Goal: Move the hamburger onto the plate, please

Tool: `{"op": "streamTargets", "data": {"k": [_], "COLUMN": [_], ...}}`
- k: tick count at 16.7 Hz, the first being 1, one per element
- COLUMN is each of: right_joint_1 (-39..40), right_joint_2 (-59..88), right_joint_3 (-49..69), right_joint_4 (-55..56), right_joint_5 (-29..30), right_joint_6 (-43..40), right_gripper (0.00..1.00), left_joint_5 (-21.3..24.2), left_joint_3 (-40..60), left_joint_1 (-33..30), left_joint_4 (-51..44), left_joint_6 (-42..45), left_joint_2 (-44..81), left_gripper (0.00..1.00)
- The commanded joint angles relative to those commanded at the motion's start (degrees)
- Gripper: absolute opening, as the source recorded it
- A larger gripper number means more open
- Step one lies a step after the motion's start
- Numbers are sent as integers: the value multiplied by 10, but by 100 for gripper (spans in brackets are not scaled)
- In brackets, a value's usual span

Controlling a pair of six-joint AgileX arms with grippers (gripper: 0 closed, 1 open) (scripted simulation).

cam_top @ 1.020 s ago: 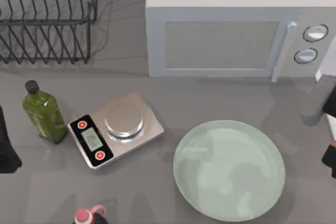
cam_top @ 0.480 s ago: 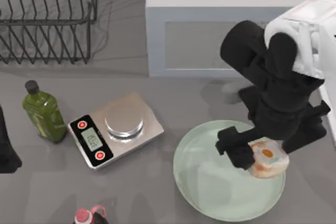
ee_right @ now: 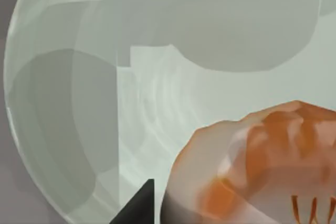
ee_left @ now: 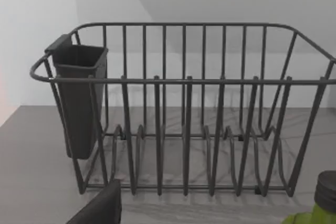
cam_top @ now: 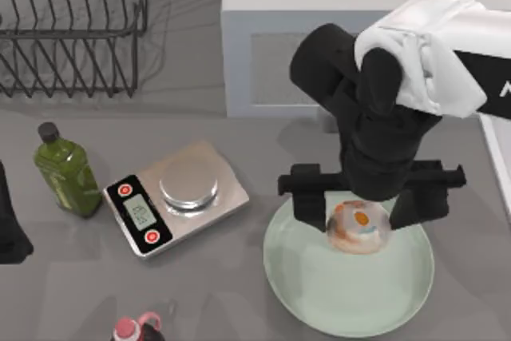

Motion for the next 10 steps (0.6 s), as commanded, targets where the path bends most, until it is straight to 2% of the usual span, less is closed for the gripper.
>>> {"op": "streamTargets", "data": {"k": [6,10], "right_joint_1": [-2,-1], "right_joint_2": [-1,17], "right_joint_3": [-3,-40], "right_joint_4": [2,61], "right_joint_5": [0,0], "right_joint_6": [4,5], "right_gripper": [0,0], "left_joint_5": [0,0], "left_joint_3": [0,0], "left_joint_1": [0,0], "left_joint_4": [0,0], "left_joint_6": [0,0], "left_joint_2": [0,0], "left_gripper": [100,100]}}
